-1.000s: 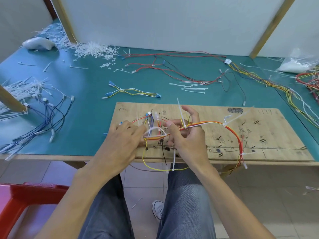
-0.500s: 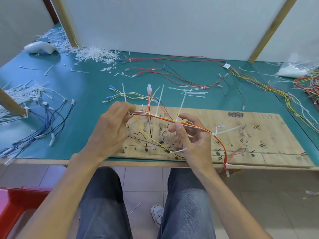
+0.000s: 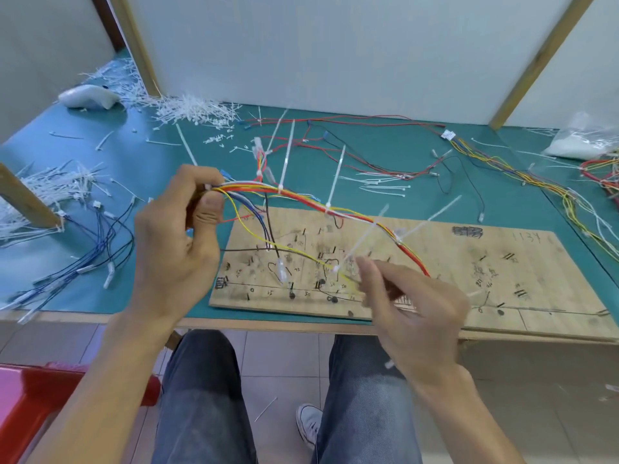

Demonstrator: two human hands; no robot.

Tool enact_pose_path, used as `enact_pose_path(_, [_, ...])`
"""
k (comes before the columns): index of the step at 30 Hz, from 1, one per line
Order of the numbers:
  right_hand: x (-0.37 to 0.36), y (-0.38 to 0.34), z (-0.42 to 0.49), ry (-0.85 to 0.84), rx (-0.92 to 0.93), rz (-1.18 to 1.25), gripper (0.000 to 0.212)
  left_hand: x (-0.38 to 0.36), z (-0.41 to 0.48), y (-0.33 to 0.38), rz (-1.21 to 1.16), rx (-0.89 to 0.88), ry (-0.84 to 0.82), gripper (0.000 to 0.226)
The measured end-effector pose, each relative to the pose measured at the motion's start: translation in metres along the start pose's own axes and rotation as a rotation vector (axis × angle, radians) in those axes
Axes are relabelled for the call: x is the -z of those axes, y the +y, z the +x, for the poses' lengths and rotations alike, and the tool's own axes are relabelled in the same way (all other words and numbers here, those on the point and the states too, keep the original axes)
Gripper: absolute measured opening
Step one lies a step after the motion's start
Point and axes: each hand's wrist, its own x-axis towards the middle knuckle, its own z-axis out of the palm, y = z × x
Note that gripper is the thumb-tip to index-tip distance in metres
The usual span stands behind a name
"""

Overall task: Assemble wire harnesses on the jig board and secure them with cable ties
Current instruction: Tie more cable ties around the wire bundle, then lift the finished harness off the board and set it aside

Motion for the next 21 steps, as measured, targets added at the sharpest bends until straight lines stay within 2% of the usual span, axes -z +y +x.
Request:
enact_pose_path(2, [0.015,0.000,0.010,0.133,0.154,-0.045,0.013,0.005,0.007,0.007,-0.105,0.032,-0.004,0.008])
enact_pose_path(3, [0.019,0.001,0.019,0.133,0.155,-0.082,0.017,0.007,0.010,0.011,-0.152,0.044,-0.012,0.008])
enact_pose_path(5, [0.019,0.003,0.036,-0.042,0.012,-0.116,0.038,0.006,0.016,0.017,-0.227,0.069,-0.030,0.007])
enact_pose_path(6, [0.015,0.003,0.040,-0.165,-0.100,-0.098,0.038,0.005,0.018,0.020,-0.266,0.076,-0.042,0.007])
enact_pose_path(8, [0.010,0.002,0.045,-0.351,-0.216,0.006,0.014,0.005,0.021,0.025,-0.348,0.089,-0.067,0.007])
enact_pose_path(11, [0.009,-0.004,0.048,-0.504,-0.433,0.394,0.034,0.016,0.019,0.018,-0.470,0.184,-0.157,0.007])
enact_pose_path(13, [0.015,-0.014,0.058,-0.540,-0.618,0.747,0.034,0.020,0.023,0.009,-0.533,0.394,-0.196,0.017])
enact_pose_path(15, [0.019,-0.025,0.073,-0.559,-0.702,0.950,0.029,0.021,0.027,0.003,-0.506,0.638,-0.279,0.036])
enact_pose_path(16, [0.019,-0.032,0.083,-0.558,-0.706,1.027,0.030,0.022,0.026,0.004,-0.448,0.660,-0.323,0.039])
enact_pose_path(18, [0.013,-0.047,0.102,-0.507,-0.741,1.198,0.034,0.026,0.016,0.014,-0.409,0.498,-0.401,0.016])
enact_pose_path(19, [0.007,-0.055,0.110,-0.469,-0.768,1.290,0.035,0.028,0.010,0.020,-0.459,0.417,-0.436,0.017])
enact_pose_path(21, [-0.009,-0.071,0.121,-0.408,-0.792,1.438,0.031,0.030,0.002,0.030,-0.609,0.427,-0.428,0.029])
